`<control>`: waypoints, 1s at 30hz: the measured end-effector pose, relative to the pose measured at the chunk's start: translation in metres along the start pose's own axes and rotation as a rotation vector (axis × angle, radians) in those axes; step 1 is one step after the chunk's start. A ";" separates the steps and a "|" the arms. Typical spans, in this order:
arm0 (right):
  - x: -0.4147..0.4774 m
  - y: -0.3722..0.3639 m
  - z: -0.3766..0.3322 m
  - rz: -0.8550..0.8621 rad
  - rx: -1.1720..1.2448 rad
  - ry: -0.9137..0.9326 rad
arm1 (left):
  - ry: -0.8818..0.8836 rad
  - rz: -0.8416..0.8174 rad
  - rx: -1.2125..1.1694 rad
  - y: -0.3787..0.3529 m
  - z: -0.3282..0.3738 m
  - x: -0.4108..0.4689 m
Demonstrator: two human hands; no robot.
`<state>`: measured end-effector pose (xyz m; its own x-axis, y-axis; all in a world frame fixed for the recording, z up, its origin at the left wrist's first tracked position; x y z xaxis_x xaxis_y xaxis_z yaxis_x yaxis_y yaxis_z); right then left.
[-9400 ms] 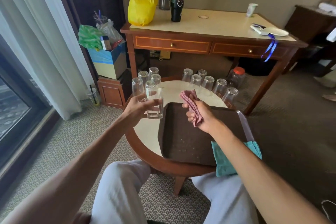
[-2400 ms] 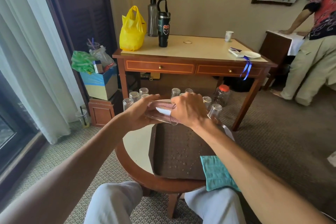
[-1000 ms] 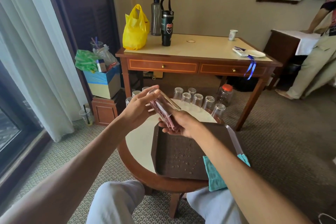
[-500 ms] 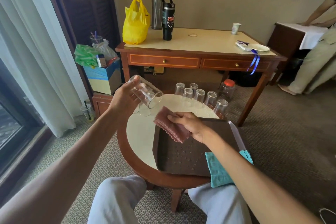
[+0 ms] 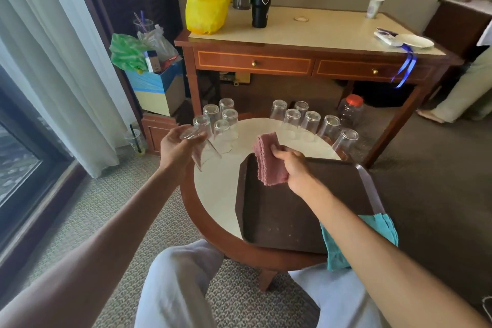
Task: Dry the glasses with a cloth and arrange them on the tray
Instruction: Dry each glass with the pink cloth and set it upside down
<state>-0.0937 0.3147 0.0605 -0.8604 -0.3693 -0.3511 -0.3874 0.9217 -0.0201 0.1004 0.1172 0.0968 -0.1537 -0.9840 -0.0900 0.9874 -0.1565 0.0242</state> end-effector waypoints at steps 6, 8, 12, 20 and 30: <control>0.033 -0.045 0.018 0.009 0.066 -0.150 | -0.087 0.058 0.288 -0.001 -0.042 0.036; 0.041 -0.057 0.021 0.002 0.108 -0.197 | -0.105 0.056 0.350 -0.006 -0.047 0.048; 0.056 -0.076 0.024 -0.095 0.099 -0.205 | -0.141 0.070 0.430 -0.020 -0.052 0.066; 0.086 -0.095 0.030 -0.167 -0.166 -0.124 | -0.228 0.083 0.455 -0.036 -0.066 0.092; 0.089 -0.108 0.024 -0.178 0.035 -0.153 | -0.328 0.048 0.576 -0.039 -0.073 0.111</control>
<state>-0.1207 0.1852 0.0085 -0.7182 -0.5069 -0.4767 -0.5148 0.8480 -0.1260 0.0474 0.0206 0.0128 -0.2038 -0.9516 0.2300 0.8292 -0.0429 0.5573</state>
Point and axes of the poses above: each hand's wrist, its own x-axis towards the middle knuckle, its own y-axis out of the back of the hand, z = x × y, the point moved 4 cm from there along x, towards the middle knuckle, and after that the axes turned 15 degrees about z, right-handed, at the moved point
